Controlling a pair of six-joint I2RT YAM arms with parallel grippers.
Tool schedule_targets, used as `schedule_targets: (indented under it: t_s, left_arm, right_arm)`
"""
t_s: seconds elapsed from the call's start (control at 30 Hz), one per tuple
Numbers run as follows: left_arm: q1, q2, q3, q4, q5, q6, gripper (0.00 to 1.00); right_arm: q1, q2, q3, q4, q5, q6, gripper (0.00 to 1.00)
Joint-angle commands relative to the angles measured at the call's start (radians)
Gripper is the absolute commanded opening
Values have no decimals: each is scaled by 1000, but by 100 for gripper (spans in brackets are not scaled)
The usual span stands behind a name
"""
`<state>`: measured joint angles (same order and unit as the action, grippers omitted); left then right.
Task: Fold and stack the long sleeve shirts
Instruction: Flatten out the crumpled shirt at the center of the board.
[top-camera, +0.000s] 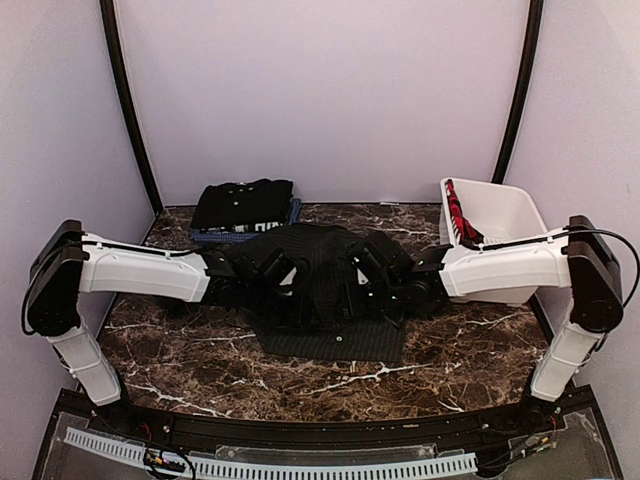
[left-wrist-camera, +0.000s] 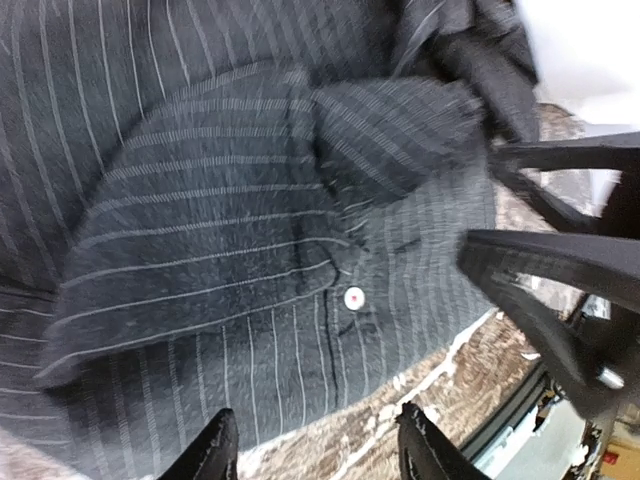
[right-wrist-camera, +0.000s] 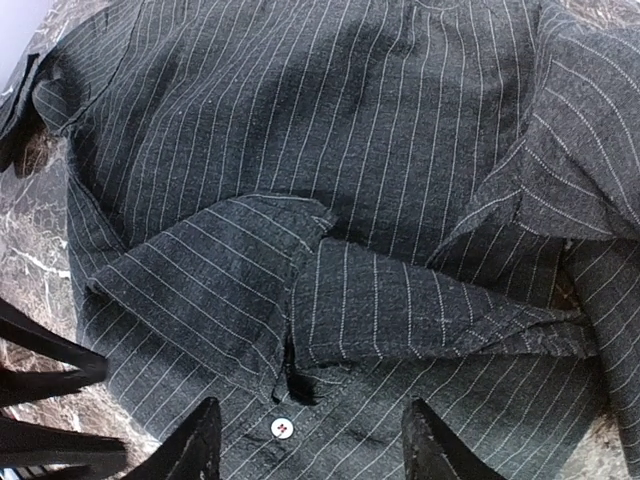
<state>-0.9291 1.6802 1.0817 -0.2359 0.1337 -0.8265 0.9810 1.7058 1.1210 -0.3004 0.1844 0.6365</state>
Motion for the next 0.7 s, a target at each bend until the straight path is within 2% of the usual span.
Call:
schedule_targets:
  t_s: [0.0, 0.3, 0.4, 0.53, 0.67]
  left_arm:
    - [-17, 86, 39, 36, -50, -139, 52]
    - [-34, 168, 82, 70, -158, -273, 52]
    - [-35, 178, 78, 79, -174, -306, 48]
    - [-34, 198, 84, 102, -166, -326, 39]
    - [-36, 206, 104, 89, -151, -326, 20]
  right_arm:
    - [0, -42, -51, 50, -9, 97, 56]
    - [-1, -192, -189, 44, 10, 139, 54]
    - [-1, -218, -213, 36, 12, 143, 53]
    - [0, -265, -259, 40, 20, 157, 53]
    - [-1, -306, -291, 45, 29, 156, 52]
